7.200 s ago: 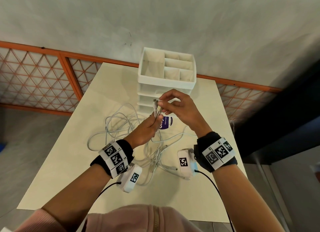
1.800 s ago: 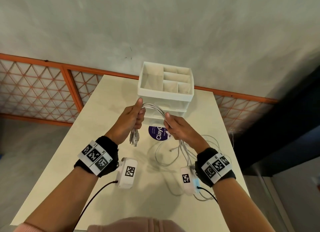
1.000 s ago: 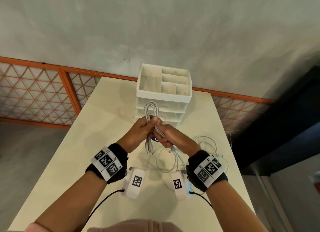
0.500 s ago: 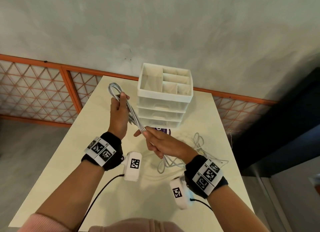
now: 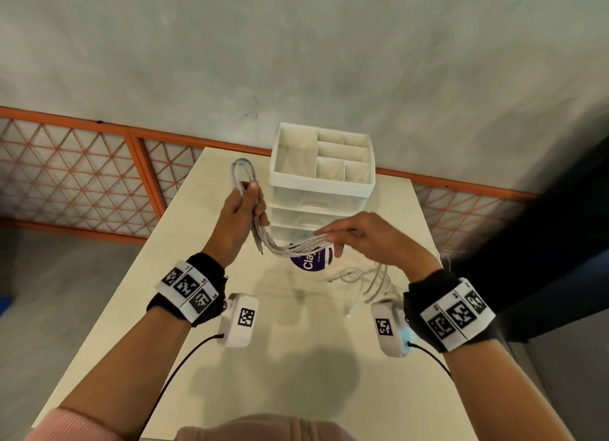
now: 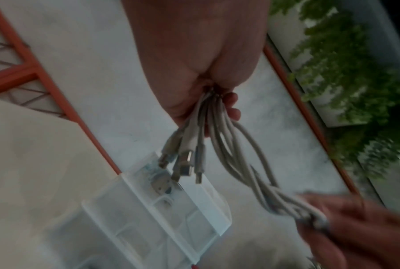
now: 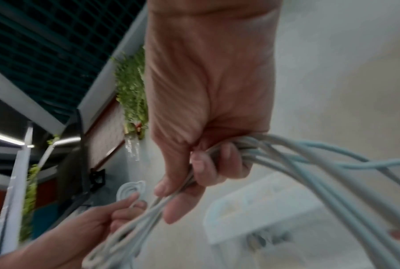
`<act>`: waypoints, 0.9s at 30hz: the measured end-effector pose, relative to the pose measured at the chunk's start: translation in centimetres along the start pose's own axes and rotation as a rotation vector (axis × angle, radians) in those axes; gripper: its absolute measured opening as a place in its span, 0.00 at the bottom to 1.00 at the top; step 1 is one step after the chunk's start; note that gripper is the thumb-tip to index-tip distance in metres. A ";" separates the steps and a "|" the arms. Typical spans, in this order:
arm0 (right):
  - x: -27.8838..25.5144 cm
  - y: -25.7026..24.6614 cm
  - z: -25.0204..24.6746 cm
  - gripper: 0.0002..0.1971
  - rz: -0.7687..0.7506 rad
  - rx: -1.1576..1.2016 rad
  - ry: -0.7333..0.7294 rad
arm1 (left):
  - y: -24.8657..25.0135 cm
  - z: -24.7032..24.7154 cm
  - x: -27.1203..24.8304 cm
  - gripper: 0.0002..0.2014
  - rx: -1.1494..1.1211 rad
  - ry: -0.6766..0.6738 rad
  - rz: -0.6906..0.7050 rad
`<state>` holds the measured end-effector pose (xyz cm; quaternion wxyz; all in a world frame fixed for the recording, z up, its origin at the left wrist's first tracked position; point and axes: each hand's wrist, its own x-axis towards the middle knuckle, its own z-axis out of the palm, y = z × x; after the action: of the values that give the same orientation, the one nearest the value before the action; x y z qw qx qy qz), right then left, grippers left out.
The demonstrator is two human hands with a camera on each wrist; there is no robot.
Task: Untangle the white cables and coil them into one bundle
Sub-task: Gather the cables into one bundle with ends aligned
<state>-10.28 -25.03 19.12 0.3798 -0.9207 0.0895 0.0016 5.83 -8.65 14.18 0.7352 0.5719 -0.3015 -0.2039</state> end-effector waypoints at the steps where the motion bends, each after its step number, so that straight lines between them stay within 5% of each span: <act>1: 0.1 -0.6 -0.2 0.12 -0.020 -0.031 0.020 | 0.2 0.5 -0.1 0.15 0.041 -0.052 -0.020; 8: 0.3 -3.0 0.0 0.06 -0.113 -0.036 0.167 | 1.7 4.1 -1.0 0.12 0.129 -0.232 -0.082; 11: -0.1 -3.6 -0.2 0.09 -0.127 -0.014 0.169 | 1.9 4.9 -1.1 0.13 0.158 -0.220 -0.091; 17: -0.7 -3.2 -1.3 0.18 -0.056 -0.002 -0.073 | 2.5 3.4 -0.7 0.14 0.113 -0.100 -0.059; 23: -0.7 -2.8 -0.3 0.15 -0.044 0.025 0.096 | 3.0 2.6 -0.8 0.14 0.114 -0.130 -0.072; 27: -0.6 -3.9 -0.5 0.10 -0.101 -0.048 0.086 | 2.8 3.3 -1.1 0.14 0.113 -0.198 -0.132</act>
<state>-10.30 -22.53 22.26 0.3532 -0.9321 0.0588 -0.0550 2.67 -9.60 17.15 0.6532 0.6081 -0.3456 -0.2900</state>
